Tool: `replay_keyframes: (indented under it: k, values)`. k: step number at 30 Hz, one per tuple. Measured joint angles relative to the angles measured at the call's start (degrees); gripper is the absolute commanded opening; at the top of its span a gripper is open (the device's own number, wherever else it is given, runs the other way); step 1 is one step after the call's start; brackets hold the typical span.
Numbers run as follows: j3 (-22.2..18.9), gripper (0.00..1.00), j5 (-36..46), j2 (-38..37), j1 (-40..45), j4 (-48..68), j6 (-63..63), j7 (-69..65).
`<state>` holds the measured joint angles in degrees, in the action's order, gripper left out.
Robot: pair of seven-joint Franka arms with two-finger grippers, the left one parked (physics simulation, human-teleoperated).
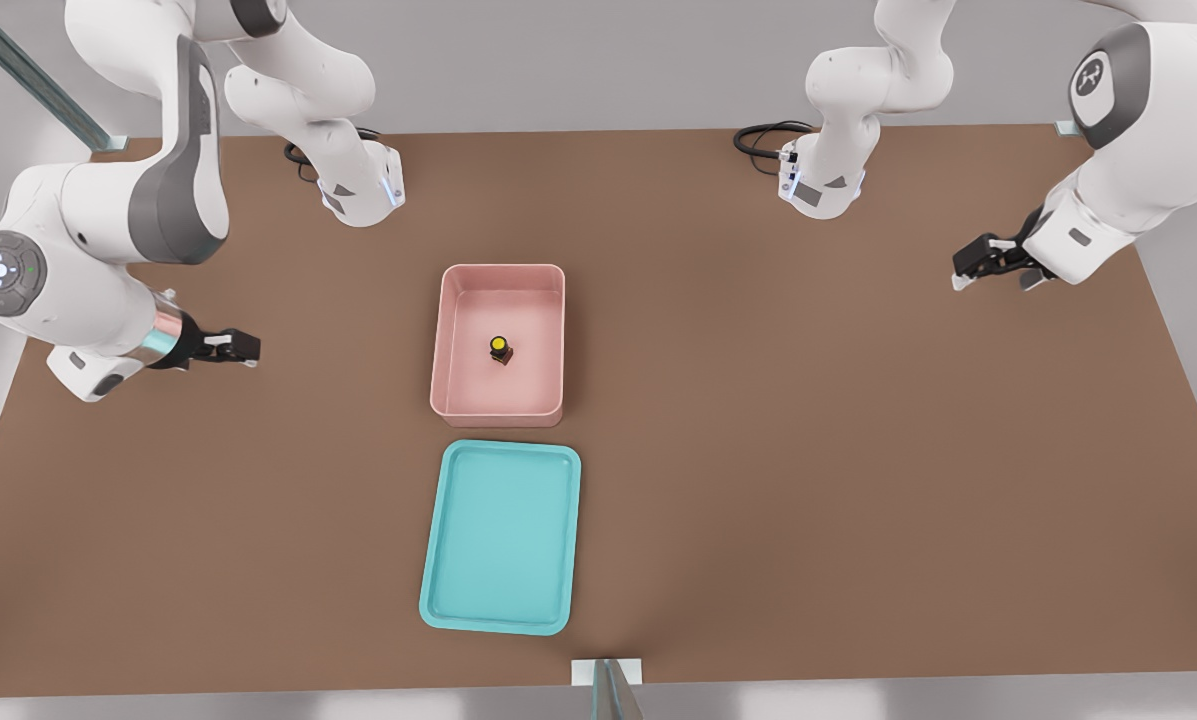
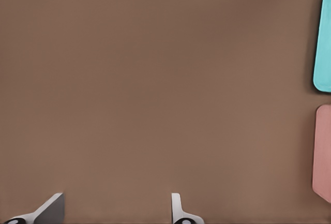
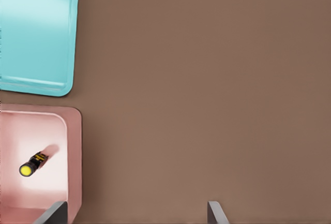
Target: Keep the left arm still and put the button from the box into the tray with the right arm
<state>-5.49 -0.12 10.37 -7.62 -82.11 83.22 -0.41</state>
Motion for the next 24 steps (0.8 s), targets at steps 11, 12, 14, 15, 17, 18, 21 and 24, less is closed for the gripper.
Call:
replay_keyframes:
  k: [11, 12, 14, 15, 17, 18, 21, 24]
  values:
    - [6.5, 1.00, 2.2, 9.9, -28.4, -6.4, 6.4, 18.3]
    - [6.9, 1.00, 2.4, 8.5, -28.5, -10.5, 8.7, 21.0]
    - [7.1, 1.00, 2.6, 5.5, -28.1, -19.8, 14.6, 26.2]
    - [7.2, 1.00, 2.7, 4.9, -28.0, -22.8, 17.5, 28.6]
    - [7.2, 1.00, 2.7, 4.7, -28.0, -27.2, 23.1, 33.2]
    - [7.2, 1.00, 2.7, 5.2, -28.1, -28.5, 25.4, 35.4]
    - [8.2, 1.00, 2.7, 5.9, -28.7, -34.8, 33.8, 41.8]
    - [8.5, 1.00, 1.8, 7.2, -28.8, -39.9, 42.8, 47.3]
